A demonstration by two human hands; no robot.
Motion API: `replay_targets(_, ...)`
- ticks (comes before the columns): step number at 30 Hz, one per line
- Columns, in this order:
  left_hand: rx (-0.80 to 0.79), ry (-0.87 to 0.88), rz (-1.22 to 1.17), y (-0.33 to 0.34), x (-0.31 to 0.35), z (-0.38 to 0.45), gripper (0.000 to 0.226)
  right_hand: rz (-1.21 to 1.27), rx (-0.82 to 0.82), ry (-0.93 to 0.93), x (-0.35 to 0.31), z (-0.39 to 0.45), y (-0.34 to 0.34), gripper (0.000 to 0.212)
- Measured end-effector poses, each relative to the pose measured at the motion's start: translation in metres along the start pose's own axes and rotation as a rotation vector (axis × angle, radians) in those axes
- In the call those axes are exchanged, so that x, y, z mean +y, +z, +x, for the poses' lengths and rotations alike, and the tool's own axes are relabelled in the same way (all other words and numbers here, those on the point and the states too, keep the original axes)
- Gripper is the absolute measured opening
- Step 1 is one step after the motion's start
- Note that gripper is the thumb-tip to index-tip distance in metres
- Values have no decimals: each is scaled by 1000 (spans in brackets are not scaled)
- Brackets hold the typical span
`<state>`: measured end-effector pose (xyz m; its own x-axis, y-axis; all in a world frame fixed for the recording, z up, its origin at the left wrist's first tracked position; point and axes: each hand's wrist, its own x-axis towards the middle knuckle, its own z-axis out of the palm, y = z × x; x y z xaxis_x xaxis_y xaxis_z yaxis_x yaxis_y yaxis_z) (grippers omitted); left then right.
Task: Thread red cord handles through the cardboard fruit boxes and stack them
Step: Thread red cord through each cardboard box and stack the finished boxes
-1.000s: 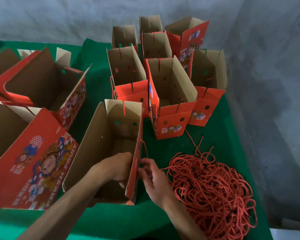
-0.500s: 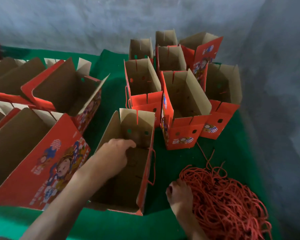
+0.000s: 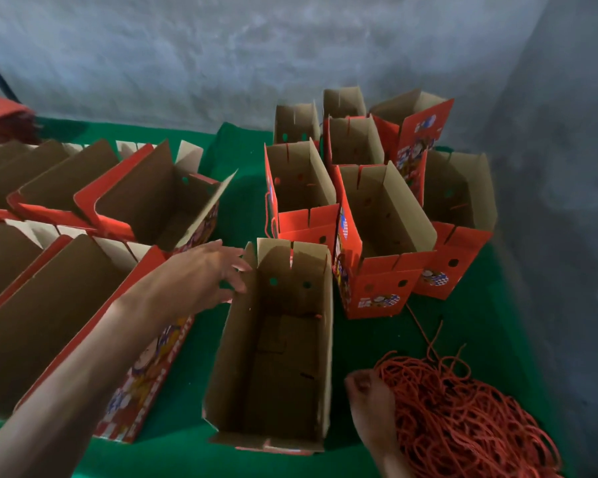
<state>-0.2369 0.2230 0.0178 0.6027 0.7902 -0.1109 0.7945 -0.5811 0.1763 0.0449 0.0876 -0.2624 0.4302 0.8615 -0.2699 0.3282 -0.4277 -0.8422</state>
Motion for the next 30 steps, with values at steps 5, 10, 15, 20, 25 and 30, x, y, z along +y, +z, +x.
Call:
replay_targets(5, -31, 2, 108, 2, 16, -4, 13, 309, 139, 187, 1, 12, -21, 18)
replay_targets(10, -17, -43, 88, 8, 39, -6, 13, 341, 335, 191, -9, 15, -41, 13)
replay_targets(15, -22, -22, 102, 18, 64, -1, 15, 514, 244, 114, -23, -1, -36, 20)
replay_targets(20, -190, 19, 26, 28, 81, -2, 28, 544, 180, 60, -24, -1, -44, 13)
replay_targets(25, -429, 20, -176, 56, 95, 12, 26, 609, -9, 18, -41, -3, -42, 15)
replay_targets(30, -547, -149, -631, 74, 95, 33, 35, 304, 24, -102, -50, -9, -43, 9)
